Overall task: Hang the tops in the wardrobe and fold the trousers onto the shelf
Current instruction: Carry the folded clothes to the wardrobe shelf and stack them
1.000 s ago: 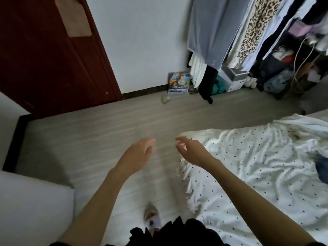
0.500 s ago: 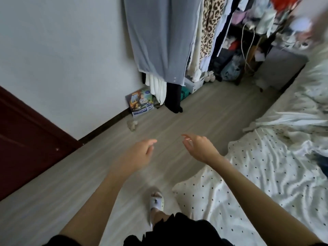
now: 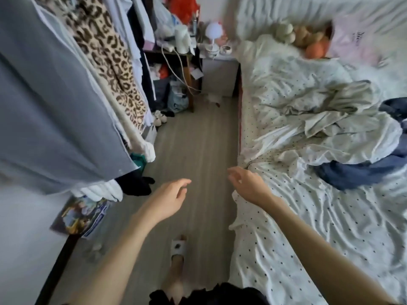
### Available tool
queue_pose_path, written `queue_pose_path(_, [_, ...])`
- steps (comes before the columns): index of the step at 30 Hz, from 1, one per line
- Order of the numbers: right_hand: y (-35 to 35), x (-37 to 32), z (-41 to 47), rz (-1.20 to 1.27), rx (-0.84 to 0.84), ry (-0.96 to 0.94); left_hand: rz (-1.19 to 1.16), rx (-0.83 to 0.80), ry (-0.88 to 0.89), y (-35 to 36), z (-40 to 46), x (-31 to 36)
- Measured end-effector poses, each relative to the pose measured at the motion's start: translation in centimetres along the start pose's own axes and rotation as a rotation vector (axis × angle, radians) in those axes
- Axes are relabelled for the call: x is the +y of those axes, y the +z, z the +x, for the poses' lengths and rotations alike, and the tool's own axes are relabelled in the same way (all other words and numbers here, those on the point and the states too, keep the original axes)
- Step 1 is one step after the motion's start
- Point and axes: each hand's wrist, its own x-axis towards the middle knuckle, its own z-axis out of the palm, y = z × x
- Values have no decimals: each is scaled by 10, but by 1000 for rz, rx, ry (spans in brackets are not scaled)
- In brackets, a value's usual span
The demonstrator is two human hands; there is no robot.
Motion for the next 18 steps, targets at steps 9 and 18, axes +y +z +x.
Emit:
queue_pose_path(9, [-57,35,64,126,275,336,133,-251,344,-32,188,53])
queue_pose_path(18, [-112,124,105,143,451,644,186,-553,615,25,321,150])
